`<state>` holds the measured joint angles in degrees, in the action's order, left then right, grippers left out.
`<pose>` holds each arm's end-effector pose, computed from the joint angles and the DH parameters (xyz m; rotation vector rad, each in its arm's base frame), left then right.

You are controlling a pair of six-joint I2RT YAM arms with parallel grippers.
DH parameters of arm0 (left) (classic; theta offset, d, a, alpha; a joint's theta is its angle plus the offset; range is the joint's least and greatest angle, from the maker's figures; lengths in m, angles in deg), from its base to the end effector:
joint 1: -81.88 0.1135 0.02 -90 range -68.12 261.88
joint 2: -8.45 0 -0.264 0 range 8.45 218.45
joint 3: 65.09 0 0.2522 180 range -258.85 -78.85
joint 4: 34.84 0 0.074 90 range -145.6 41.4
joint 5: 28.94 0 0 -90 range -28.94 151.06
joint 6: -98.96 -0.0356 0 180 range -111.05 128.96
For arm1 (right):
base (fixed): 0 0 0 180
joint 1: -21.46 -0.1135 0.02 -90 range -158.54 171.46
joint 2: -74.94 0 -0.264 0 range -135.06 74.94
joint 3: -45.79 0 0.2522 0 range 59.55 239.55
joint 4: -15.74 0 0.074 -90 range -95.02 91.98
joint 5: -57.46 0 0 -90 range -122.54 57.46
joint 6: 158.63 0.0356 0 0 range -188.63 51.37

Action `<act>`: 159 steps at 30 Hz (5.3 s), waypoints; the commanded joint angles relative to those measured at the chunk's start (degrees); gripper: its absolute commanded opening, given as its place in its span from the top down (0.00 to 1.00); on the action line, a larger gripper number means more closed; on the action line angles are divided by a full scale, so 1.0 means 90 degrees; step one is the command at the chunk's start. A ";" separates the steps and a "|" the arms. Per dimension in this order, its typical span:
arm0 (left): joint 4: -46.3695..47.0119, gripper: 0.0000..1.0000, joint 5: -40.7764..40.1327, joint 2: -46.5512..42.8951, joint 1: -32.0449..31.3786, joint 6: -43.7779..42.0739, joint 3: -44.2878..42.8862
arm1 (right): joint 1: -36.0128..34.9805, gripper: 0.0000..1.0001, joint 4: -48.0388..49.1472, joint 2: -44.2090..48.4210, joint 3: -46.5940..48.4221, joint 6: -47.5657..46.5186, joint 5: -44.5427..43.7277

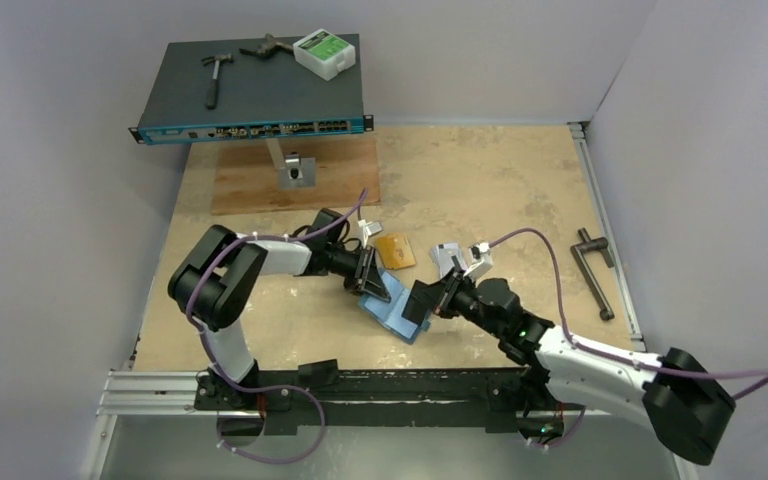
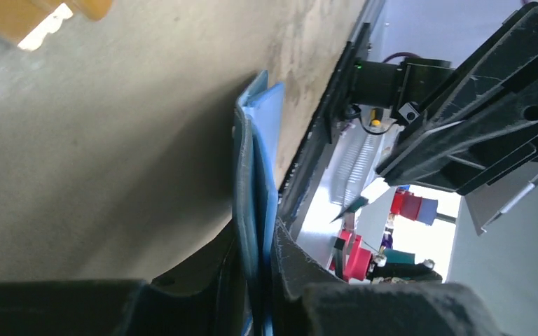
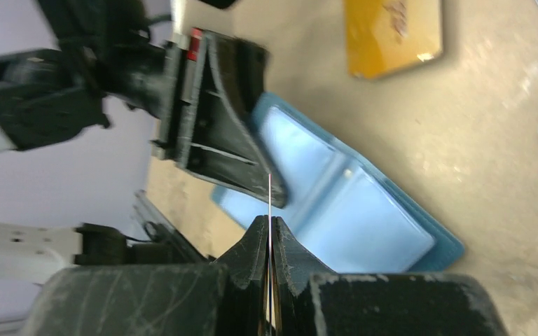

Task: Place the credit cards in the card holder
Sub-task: Place the card holder at the center of the board, then insert the credit card into the card holder.

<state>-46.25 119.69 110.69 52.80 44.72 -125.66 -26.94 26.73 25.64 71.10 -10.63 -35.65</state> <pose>0.2648 -0.1821 0.1298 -0.3315 -2.5960 1.6796 0.1243 0.1371 0.1865 0.2092 1.9780 1.2342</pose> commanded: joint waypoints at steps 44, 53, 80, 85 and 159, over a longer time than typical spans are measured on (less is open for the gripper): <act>-0.4989 0.00 0.1184 -0.2968 0.0487 -0.4728 -0.2052 | 0.0575 1.00 0.2286 -0.0764 0.1246 -0.0980 0.1248; -0.3972 0.00 0.1574 -0.3206 0.0282 -0.4033 -0.1792 | 0.0566 1.00 0.3618 -0.1371 0.1322 -0.0301 0.1833; -0.2317 0.98 0.2138 -0.2697 0.0341 -0.2361 -0.1620 | 0.0399 0.99 0.4368 -0.2070 0.1420 0.0032 0.2074; -0.2288 1.00 0.2150 -0.2802 0.0436 -0.2243 -0.1579 | 0.0400 0.82 0.4198 -0.1910 0.1261 0.0140 0.2145; -0.2819 0.80 -0.1493 -0.0158 0.0028 -0.2760 -0.0709 | 0.1163 1.00 0.0646 -0.2162 -0.0172 0.0059 0.3450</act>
<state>-71.73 108.48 108.99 53.22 20.13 -131.67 -17.72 27.39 8.44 68.85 -8.33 -7.74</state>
